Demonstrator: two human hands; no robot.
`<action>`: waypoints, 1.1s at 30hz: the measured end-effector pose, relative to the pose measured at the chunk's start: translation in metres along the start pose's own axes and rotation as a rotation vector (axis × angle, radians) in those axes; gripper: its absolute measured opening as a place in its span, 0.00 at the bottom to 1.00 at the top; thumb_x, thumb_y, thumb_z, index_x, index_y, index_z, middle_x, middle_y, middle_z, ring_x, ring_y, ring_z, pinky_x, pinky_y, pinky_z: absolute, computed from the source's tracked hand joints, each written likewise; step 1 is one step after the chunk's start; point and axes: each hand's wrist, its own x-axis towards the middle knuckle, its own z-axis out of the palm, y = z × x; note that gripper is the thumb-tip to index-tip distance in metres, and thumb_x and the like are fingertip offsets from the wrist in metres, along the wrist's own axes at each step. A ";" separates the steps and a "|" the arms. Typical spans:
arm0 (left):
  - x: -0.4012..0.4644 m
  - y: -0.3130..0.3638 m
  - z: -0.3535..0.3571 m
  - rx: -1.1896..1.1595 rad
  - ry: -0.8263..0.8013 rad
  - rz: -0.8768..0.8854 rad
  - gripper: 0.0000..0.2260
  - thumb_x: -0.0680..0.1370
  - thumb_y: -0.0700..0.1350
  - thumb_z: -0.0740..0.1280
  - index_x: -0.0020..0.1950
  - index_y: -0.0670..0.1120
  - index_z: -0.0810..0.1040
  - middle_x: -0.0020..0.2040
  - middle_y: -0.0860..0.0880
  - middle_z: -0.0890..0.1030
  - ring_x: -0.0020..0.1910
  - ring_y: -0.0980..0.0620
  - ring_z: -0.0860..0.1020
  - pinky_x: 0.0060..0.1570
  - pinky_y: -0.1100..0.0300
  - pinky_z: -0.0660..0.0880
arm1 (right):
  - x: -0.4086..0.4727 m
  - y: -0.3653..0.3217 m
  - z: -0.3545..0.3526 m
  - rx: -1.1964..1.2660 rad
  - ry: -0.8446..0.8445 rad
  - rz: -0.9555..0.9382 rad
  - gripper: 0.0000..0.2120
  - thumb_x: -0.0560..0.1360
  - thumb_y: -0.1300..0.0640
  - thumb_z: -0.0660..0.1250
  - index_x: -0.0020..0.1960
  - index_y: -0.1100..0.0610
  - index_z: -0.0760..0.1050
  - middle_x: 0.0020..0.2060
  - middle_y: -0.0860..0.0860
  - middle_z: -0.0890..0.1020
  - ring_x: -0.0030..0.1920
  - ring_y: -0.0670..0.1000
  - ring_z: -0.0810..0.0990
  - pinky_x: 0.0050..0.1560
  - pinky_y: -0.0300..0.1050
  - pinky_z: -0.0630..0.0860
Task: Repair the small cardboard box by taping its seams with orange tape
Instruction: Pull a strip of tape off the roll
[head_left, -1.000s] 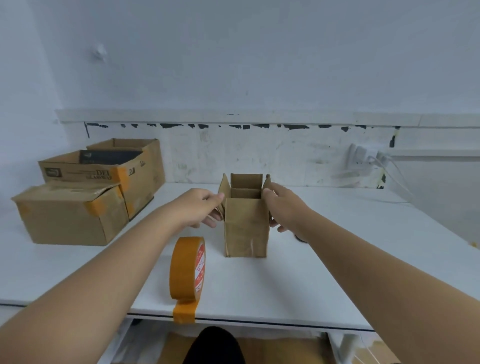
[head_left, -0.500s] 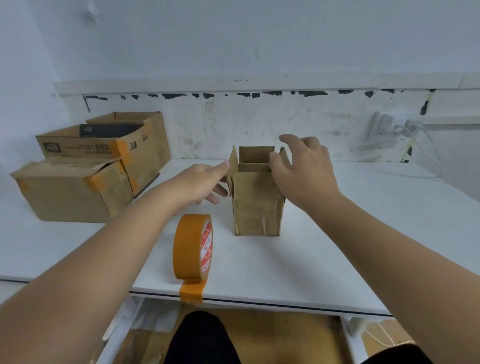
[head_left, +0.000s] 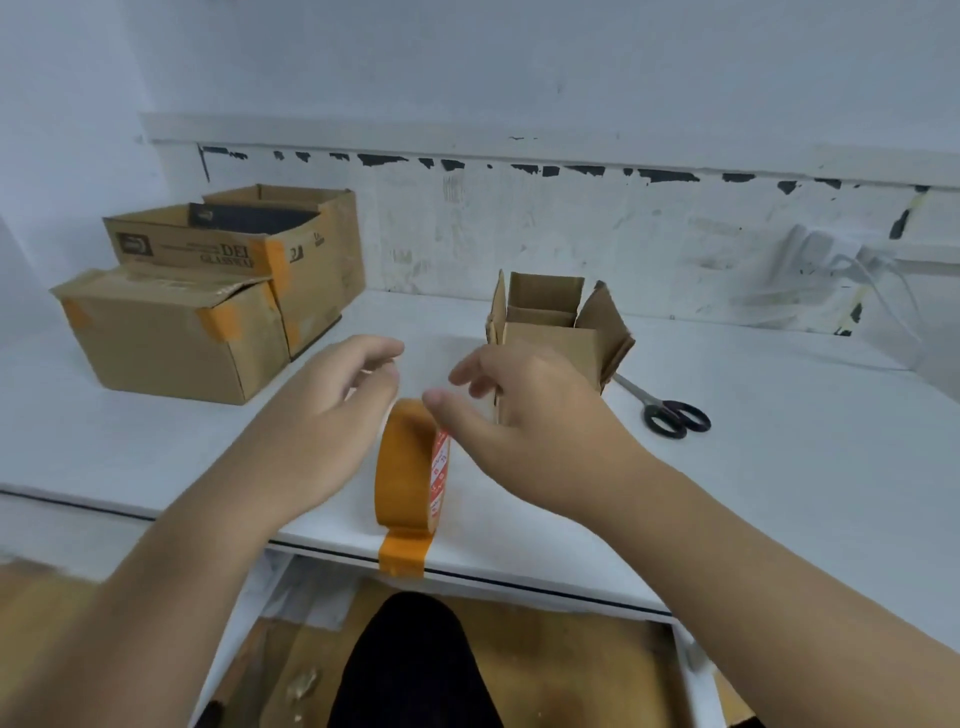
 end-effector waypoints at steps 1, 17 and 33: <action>-0.005 -0.004 0.001 -0.003 -0.001 -0.010 0.14 0.82 0.51 0.54 0.67 0.59 0.69 0.62 0.61 0.72 0.62 0.63 0.68 0.56 0.64 0.64 | -0.002 -0.003 0.006 -0.005 -0.025 0.003 0.23 0.75 0.34 0.57 0.58 0.49 0.76 0.49 0.44 0.79 0.51 0.45 0.75 0.50 0.44 0.75; -0.069 -0.037 0.029 0.070 0.168 0.006 0.12 0.78 0.48 0.63 0.61 0.52 0.74 0.54 0.56 0.75 0.52 0.59 0.73 0.45 0.70 0.67 | -0.016 -0.004 0.043 0.362 -0.052 0.252 0.22 0.75 0.38 0.63 0.50 0.57 0.77 0.33 0.47 0.79 0.30 0.44 0.73 0.31 0.40 0.67; -0.098 -0.063 0.082 -0.415 0.071 -0.565 0.13 0.77 0.57 0.61 0.44 0.52 0.82 0.29 0.55 0.81 0.26 0.62 0.75 0.37 0.61 0.71 | -0.020 -0.004 0.050 0.480 -0.088 0.192 0.21 0.79 0.44 0.62 0.34 0.59 0.70 0.36 0.65 0.81 0.27 0.50 0.70 0.30 0.44 0.66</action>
